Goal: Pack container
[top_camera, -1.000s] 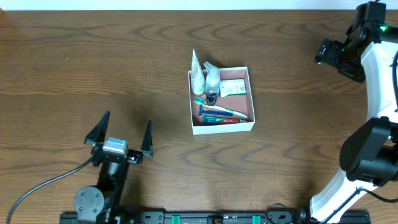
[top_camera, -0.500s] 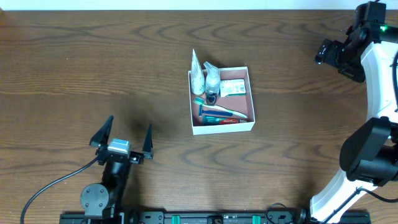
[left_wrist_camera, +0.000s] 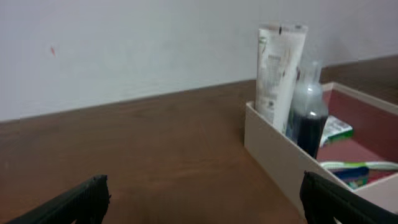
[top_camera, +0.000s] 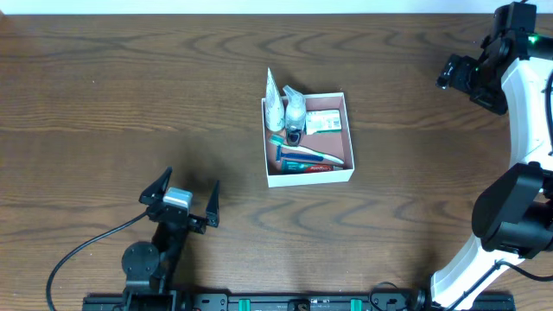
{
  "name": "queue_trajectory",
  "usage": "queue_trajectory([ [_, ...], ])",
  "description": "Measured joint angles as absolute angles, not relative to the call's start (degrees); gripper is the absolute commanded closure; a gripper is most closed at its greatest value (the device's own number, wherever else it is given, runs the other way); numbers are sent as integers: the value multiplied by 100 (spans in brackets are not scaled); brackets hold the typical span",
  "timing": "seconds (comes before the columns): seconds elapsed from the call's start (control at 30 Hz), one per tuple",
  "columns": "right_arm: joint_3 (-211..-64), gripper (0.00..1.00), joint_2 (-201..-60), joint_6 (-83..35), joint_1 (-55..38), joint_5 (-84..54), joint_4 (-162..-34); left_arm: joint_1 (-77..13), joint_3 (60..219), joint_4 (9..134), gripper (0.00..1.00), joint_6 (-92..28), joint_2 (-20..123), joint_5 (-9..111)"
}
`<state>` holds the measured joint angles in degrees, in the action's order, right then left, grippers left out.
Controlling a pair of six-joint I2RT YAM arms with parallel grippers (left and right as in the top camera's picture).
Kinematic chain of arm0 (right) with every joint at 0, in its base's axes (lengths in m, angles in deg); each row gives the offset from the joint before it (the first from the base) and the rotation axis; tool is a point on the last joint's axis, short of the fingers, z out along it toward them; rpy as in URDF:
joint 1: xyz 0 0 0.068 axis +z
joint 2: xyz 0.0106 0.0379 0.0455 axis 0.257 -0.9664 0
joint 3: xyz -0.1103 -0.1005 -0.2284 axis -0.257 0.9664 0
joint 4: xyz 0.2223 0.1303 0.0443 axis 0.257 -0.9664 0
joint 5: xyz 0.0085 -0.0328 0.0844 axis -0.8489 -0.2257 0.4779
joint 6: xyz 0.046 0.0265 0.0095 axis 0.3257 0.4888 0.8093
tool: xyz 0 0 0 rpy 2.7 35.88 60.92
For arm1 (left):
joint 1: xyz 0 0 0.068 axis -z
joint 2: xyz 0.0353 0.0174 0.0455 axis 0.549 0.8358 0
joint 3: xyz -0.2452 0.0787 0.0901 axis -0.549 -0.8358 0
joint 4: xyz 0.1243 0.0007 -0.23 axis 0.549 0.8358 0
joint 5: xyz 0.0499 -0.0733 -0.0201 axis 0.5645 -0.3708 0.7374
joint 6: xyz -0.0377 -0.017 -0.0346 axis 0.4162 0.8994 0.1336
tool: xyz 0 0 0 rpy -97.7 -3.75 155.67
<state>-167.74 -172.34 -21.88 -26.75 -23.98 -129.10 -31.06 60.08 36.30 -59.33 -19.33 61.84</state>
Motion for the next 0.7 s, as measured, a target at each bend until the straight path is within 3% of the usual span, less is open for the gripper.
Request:
queue_trajectory([
  [0.7, -16774, 1, -17234, -2188, -2675, -2398, -12917, -3106, 6065, 3724, 2, -5920, -1938, 6184],
])
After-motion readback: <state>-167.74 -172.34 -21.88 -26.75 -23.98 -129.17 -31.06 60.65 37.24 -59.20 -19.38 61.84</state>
